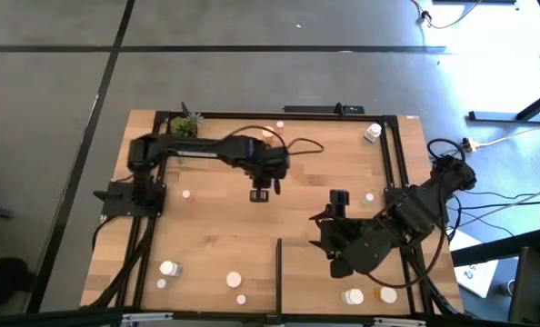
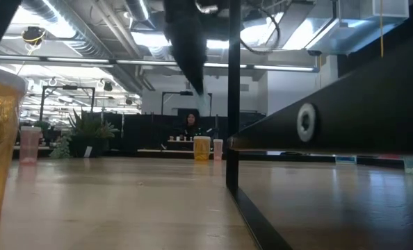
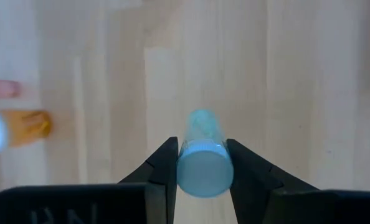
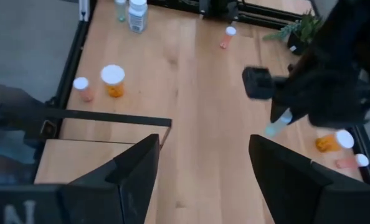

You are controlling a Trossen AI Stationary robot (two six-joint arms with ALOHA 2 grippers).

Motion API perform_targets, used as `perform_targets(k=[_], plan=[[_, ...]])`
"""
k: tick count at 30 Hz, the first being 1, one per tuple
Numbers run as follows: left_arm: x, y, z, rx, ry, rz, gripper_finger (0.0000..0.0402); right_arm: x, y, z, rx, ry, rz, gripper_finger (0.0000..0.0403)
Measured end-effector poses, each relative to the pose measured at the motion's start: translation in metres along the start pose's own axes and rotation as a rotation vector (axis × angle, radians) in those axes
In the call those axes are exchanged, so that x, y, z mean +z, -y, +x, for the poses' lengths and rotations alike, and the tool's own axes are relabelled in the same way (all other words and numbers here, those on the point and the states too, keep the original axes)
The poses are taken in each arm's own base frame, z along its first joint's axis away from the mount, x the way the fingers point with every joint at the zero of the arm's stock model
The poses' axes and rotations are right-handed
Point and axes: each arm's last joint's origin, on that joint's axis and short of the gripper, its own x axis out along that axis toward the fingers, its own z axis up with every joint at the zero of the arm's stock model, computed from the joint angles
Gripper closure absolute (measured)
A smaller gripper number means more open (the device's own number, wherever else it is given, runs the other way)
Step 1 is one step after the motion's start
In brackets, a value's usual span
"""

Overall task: Pick and place medicine bottles onto shelf by color
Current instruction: Put the top left blue pill bottle on the shelf

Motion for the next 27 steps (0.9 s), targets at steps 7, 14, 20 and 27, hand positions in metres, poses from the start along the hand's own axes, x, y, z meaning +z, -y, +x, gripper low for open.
perform_targets(k=[7,14,20,27], plan=[[0.003,0.004,0.044,-0.02,-0.114,0.01,0.0308,-0.003,-0.002,-0.002,0.002,-0.016,-0.02,0.0153],[0.002,0.007,0.066,-0.063,-0.164,0.014,0.0308,-0.005,-0.001,-0.002,-0.008,-0.033,-0.032,0.0153],[0.0,0.008,0.08,-0.096,-0.202,0.02,0.0308,-0.004,0.001,-0.002,-0.086,0.0,0.003,0.0153],[0.0,0.008,0.08,-0.105,-0.209,0.02,0.0308,-0.007,0.01,-0.003,-0.301,0.057,0.088,0.0153]])
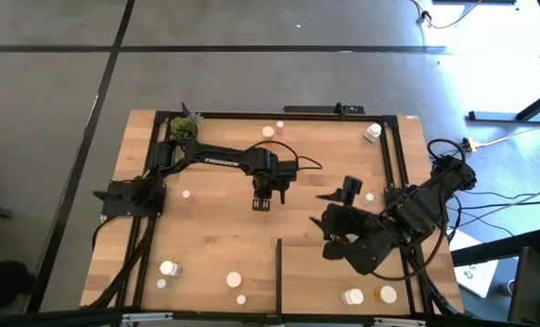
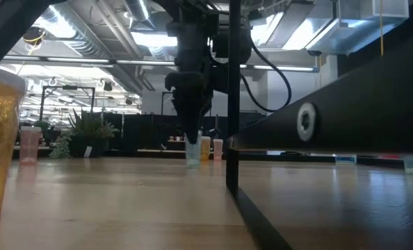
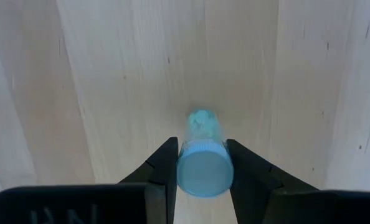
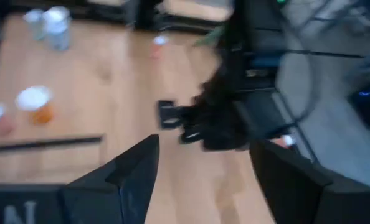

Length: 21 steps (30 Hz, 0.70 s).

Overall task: Pick and place medicine bottles onto shelf by color
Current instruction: Put the top left blue pill bottle on the shelf

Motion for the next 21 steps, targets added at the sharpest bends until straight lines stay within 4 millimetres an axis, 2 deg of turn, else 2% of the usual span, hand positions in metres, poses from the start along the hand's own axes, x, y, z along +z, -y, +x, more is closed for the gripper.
perform_targets(k=[7,21], plan=[[-0.0013,0.0002,0.0,-0.002,-0.013,0.0,0.0308,-0.0029,0.0084,0.0048,-0.068,-0.028,0.066,0.0153],[-0.0013,0.0002,-0.0001,-0.001,-0.013,-0.012,0.0308,-0.0031,0.0033,0.0058,0.084,-0.118,0.099,0.0153]])
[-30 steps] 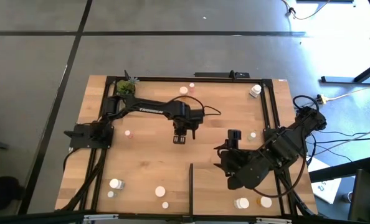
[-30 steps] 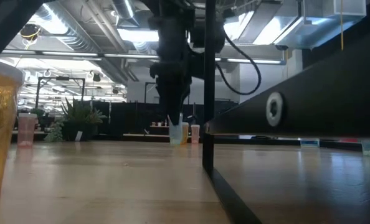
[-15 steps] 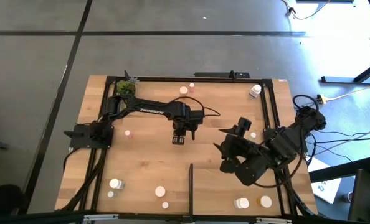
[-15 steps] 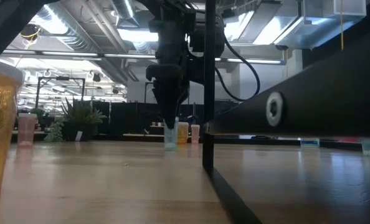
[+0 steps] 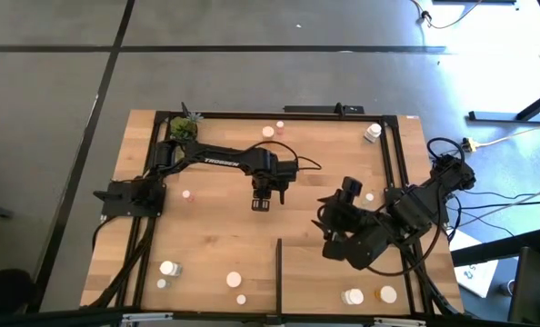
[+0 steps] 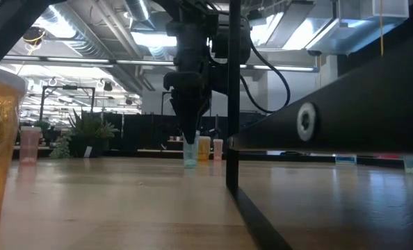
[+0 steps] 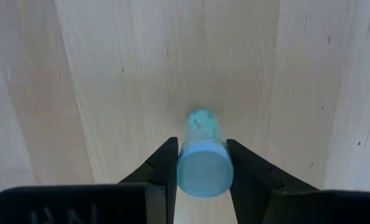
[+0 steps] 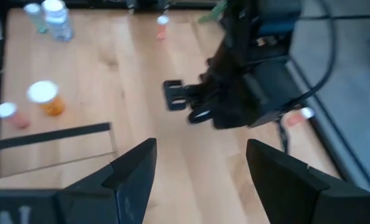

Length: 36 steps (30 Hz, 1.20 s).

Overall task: Pick and place medicine bottles onto shelf by color
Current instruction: Put the top left blue pill bottle on the shelf

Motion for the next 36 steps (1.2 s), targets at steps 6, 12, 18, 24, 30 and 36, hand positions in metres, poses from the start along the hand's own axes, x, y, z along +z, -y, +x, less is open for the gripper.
perform_targets(k=[6,12,18,24,30,36], plan=[[0.0,0.0,0.0,0.0,0.0,-0.003,0.0308,-0.0006,-0.0044,-0.0002,0.114,-0.066,0.015,0.0153],[-0.0007,0.0,0.0,-0.001,-0.008,-0.004,0.0308,-0.0011,-0.0081,-0.0009,0.214,-0.123,0.024,0.0153],[-0.0021,-0.002,0.0002,0.002,-0.019,-0.041,0.0298,-0.0021,-0.0097,-0.0013,0.267,-0.164,0.023,0.0153],[-0.002,-0.0017,0.0002,0.007,-0.019,-0.039,0.0259,-0.0024,-0.0102,-0.0014,0.28,-0.174,0.023,0.0153],[-0.0021,-0.0019,0.0,0.007,-0.019,-0.04,0.0209,-0.0024,-0.0102,-0.0013,0.279,-0.173,0.022,0.0153],[-0.0022,-0.0022,0.0,0.019,-0.02,-0.04,0.016,-0.0024,-0.0101,-0.0013,0.278,-0.172,0.022,0.0153]])
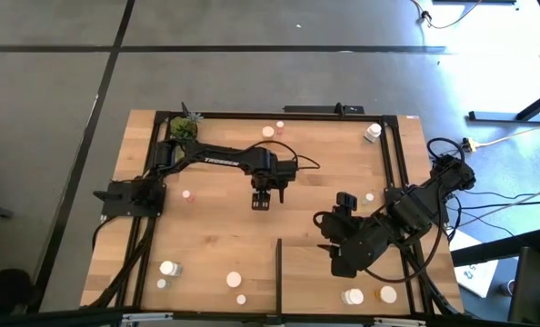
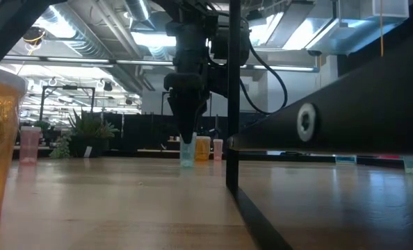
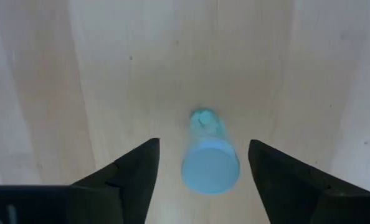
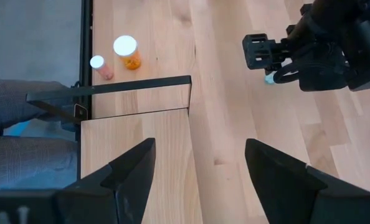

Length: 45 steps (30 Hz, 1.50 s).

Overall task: Pick and place medicine bottles onto shelf by color
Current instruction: Put the top left blue pill bottle on the shelf

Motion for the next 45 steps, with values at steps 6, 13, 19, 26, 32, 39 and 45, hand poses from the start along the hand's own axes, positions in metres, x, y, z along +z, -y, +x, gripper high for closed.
perform_targets(k=[6,13,19,26,32,39,45], plan=[[-0.002,0.002,-0.011,0.036,0.017,0.007,0.0152,0.0,0.0,0.0,-0.001,0.0,0.0,0.0153],[-0.004,0.013,-0.038,0.084,0.068,0.03,0.0152,0.001,-0.001,0.0,0.006,0.008,0.004,0.0153],[-0.012,0.024,-0.065,0.106,0.141,0.024,0.0152,0.002,-0.002,0.0,0.015,0.019,0.01,0.0153],[-0.028,0.047,-0.107,0.098,0.261,0.022,0.0154,0.002,-0.002,0.0,0.014,0.019,0.01,0.0153],[-0.055,0.065,-0.132,0.146,0.313,-0.014,0.0153,0.003,-0.002,0.0,0.021,0.026,0.013,0.0153],[-0.101,0.084,-0.146,0.165,0.372,-0.114,0.0152,0.003,-0.003,0.0,0.025,0.032,0.016,0.0153],[-0.141,0.101,-0.151,0.158,0.425,-0.15,0.0153,0.004,-0.003,0.0,0.031,0.042,-0.021,0.0153]])
